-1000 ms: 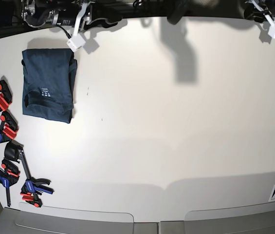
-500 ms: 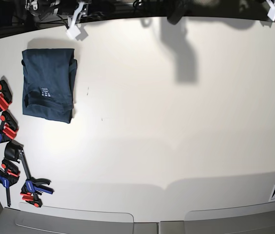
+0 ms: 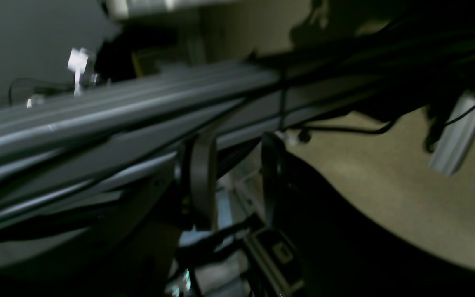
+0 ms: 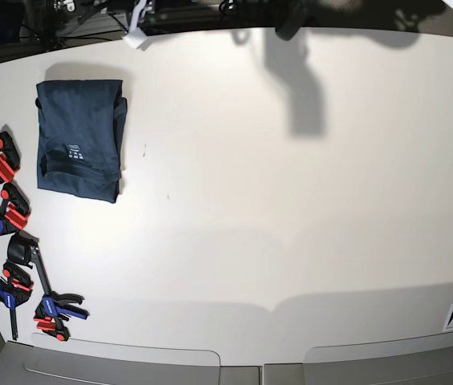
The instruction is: Fold the T-shirt properly
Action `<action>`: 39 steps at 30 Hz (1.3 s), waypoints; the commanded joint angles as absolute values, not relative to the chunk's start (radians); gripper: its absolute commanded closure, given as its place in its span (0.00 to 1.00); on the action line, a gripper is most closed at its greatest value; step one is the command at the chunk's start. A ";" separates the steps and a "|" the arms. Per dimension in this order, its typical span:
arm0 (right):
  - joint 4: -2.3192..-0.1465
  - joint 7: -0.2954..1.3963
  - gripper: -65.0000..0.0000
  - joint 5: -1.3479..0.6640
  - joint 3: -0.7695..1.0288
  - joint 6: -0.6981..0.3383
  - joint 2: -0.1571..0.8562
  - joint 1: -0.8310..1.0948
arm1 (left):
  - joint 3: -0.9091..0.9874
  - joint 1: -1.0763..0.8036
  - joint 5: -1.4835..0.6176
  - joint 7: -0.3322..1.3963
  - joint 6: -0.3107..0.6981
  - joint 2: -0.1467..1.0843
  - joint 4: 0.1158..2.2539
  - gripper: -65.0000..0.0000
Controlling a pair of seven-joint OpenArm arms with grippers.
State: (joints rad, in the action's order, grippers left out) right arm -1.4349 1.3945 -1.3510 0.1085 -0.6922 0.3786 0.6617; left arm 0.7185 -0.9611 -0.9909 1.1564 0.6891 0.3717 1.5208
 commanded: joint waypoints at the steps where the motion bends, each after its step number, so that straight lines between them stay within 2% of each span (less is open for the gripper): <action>1: -1.445 1.396 0.73 -1.334 0.078 -0.698 0.398 0.666 | 0.725 -0.981 -1.005 1.164 0.698 0.383 1.518 0.66; 6: -1.445 1.396 0.73 -1.182 -0.093 -0.698 0.456 0.666 | 0.707 -0.982 -1.005 1.206 0.698 0.383 1.478 0.66; 10: -1.445 1.396 0.73 -1.025 -0.205 -0.698 0.513 0.666 | 0.623 -0.984 -1.004 1.205 0.698 0.383 1.454 0.66; 17: -1.445 1.135 0.73 -0.751 -0.347 -0.698 0.596 0.665 | 0.424 -0.981 -0.974 1.170 0.698 0.383 1.445 0.66; 25: -1.441 1.029 0.73 -0.565 -0.381 -0.698 0.601 0.665 | 0.352 -0.981 -0.730 0.957 0.698 0.383 1.445 0.66; 33: -1.345 0.868 0.73 -0.352 -0.381 -0.698 0.601 0.665 | 0.352 -0.981 -0.568 0.856 0.698 0.383 1.445 0.66; 39: -1.225 0.795 0.73 -0.184 -0.381 -0.509 0.601 0.662 | 0.352 -0.974 -0.449 0.776 0.698 0.383 1.445 0.66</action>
